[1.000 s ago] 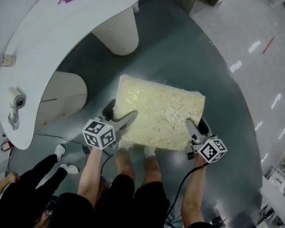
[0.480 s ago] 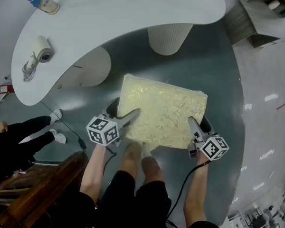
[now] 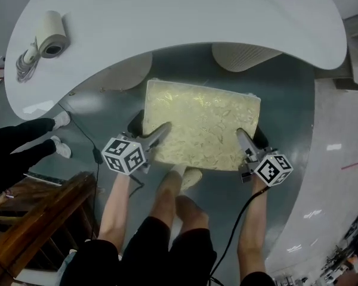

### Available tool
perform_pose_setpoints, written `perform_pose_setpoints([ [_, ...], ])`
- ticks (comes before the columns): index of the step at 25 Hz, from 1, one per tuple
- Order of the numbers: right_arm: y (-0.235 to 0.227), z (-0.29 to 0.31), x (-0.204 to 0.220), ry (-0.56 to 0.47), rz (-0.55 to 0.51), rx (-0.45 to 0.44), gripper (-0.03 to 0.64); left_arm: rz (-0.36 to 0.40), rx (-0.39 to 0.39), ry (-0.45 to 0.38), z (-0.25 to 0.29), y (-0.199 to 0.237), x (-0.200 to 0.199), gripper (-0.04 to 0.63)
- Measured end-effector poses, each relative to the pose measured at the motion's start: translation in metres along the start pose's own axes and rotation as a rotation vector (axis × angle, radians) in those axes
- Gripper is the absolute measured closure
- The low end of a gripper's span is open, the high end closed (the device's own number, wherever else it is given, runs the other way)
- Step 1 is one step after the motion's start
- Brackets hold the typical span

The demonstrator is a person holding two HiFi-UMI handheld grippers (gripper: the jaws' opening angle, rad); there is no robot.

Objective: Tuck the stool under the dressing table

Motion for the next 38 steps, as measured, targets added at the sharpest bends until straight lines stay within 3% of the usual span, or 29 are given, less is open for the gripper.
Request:
perform_pose_setpoints([
  [3,0.004,0.006,-0.005,0.006,-0.009,0.009,0.244,-0.008,0.006,-0.006,0.002,0.005,-0.005,0.132],
  [8,0.061,-0.06,0.005,-0.013,-0.039,0.079,0.244,-0.024,0.085,-0.006,-0.049,-0.026,0.01,0.132],
  [27,-0.003,0.015,-0.003,0.071,-0.035,0.05,0.244,-0.086,0.014,0.0,0.017,0.016,0.023,0.132],
  [38,-0.002,0.017,-0.006,0.105,-0.071,0.098,0.244,-0.098,-0.013,0.002,0.017,0.018,0.029,0.132],
])
Point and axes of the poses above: the fingertips, and each gripper's own axes: z forward along the fingers, y to its left, x out of its underside, the point moved 6 cm from there along -z, backward along the fingers, and after that the axes turned 13 degrees about -x, right-handed, at the moved point
